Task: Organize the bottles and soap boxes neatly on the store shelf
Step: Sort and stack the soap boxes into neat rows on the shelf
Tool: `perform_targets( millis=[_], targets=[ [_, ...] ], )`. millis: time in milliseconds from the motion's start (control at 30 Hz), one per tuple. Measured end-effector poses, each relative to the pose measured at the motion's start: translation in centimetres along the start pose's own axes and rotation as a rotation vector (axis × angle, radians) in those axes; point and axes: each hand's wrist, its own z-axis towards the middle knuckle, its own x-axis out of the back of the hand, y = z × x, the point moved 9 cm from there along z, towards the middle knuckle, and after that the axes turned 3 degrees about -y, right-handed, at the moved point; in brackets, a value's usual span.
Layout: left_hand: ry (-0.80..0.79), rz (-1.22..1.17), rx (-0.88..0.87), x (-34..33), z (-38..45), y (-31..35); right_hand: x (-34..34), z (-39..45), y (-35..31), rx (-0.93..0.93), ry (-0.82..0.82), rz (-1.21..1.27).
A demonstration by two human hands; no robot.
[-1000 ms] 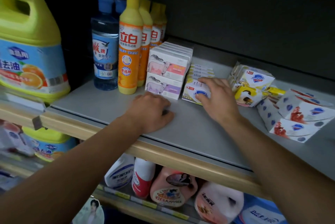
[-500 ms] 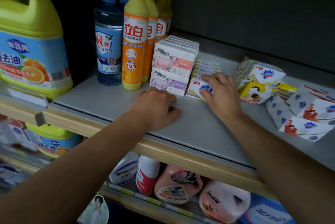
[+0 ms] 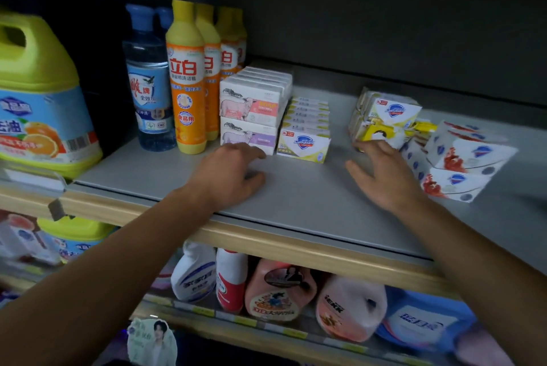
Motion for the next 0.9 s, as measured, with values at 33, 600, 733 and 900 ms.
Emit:
perform_targets(
  millis=[33,600,733,900],
  targets=[
    [0.02,-0.027,-0.023,0.3,0.0,0.6,-0.1,-0.7,1.3,-0.019,-0.054,-0.022],
    [0.05,-0.118,-0.2,-4.2,16.4,16.5,-2.1,-2.7,5.6,-0.041,-0.171,-0.034],
    [-0.041,0.004,-0.193,-7.6,19.9,18.3,-2.3,-2.6,5.8,-0.036,-0.139,-0.016],
    [-0.012,0.096,-0.154,-9.3,21.3,18.4,-2.4,-2.6,5.8,-0.033,-0.126,-0.003]
  ],
)
